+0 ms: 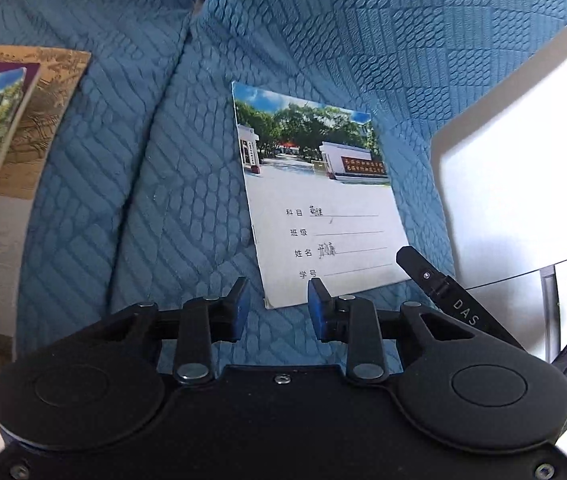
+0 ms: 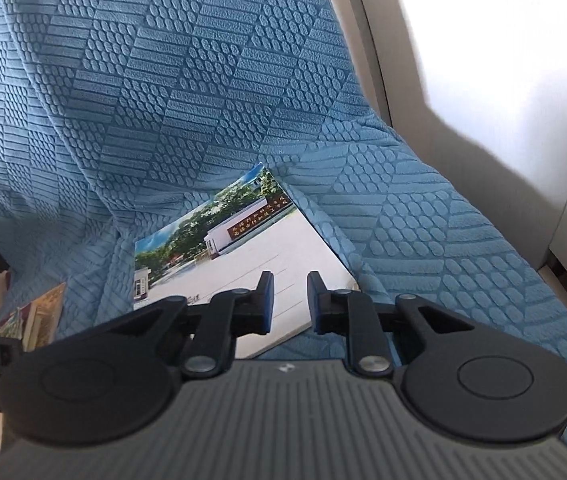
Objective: Organize objects
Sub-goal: 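Move both open tools toward the single scenic brochure on the other seat, then close the left tool on the brochure edge while the right tool pinches it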
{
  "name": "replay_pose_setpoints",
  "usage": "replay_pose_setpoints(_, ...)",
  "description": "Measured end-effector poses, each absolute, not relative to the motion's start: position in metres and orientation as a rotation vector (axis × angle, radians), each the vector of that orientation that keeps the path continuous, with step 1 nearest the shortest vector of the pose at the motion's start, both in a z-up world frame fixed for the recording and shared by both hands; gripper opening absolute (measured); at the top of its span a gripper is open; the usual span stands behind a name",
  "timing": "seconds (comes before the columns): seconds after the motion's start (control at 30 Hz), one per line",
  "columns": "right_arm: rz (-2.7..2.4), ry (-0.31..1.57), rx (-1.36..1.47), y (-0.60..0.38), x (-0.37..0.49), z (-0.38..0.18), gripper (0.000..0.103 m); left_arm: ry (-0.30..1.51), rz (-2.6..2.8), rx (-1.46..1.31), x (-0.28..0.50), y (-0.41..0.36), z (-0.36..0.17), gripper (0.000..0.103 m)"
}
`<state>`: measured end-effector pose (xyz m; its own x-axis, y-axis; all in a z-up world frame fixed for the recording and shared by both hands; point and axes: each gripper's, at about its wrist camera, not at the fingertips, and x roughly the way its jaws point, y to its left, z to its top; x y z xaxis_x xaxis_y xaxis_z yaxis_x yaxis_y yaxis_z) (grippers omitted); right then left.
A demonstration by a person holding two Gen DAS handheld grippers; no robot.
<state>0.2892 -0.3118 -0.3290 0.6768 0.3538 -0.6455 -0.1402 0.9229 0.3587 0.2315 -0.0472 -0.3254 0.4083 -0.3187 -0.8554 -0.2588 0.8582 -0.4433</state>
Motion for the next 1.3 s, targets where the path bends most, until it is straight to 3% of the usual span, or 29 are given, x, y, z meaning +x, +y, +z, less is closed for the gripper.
replay_pose_setpoints(0.13, 0.283, 0.807, 0.290, -0.312, 0.295, -0.336, 0.021, 1.184, -0.037, -0.559, 0.236, -0.051, -0.332, 0.028)
replay_pose_setpoints(0.2, 0.280, 0.824, 0.304, -0.315, 0.298, -0.342, 0.014, 1.196, -0.036, -0.577, 0.238, -0.052, -0.336, 0.028)
replay_pose_setpoints(0.4, 0.300, 0.828, 0.390, -0.322, 0.303, -0.348, 0.011, 1.190, -0.034, -0.635, 0.244, -0.051, -0.341, 0.028)
replay_pose_setpoints(0.5, 0.303, 0.830, 0.406, -0.321, 0.304, -0.348, 0.011, 1.191, -0.032, -0.659, 0.247, -0.050, -0.341, 0.035)
replay_pose_setpoints(0.6, 0.307, 0.833, 0.433, -0.321, 0.305, -0.349, 0.011, 1.189, -0.030, -0.714, 0.247, -0.045, -0.344, 0.035)
replay_pose_setpoints(0.8, 0.306, 0.844, 0.539, -0.330, 0.307, -0.354, 0.011, 1.127, -0.051, -0.847, 0.237, -0.030, -0.341, 0.026)
replay_pose_setpoints(0.83, 0.308, 0.848, 0.568, -0.332, 0.307, -0.356, 0.011, 1.108, -0.068, -0.879, 0.236, -0.027, -0.340, 0.016)
replay_pose_setpoints(0.9, 0.315, 0.858, 0.626, -0.335, 0.308, -0.359, 0.011, 1.058, -0.096, -0.944, 0.234, -0.022, -0.338, 0.008)
replay_pose_setpoints(1.23, 0.313, 0.866, 0.823, -0.347, 0.309, -0.373, 0.011, 1.112, -0.043, -0.988, 0.254, -0.033, -0.354, 0.008)
replay_pose_setpoints(1.3, 0.313, 0.871, 0.845, -0.348, 0.310, -0.374, 0.011, 1.121, 0.015, -0.958, 0.253, -0.036, -0.355, 0.003)
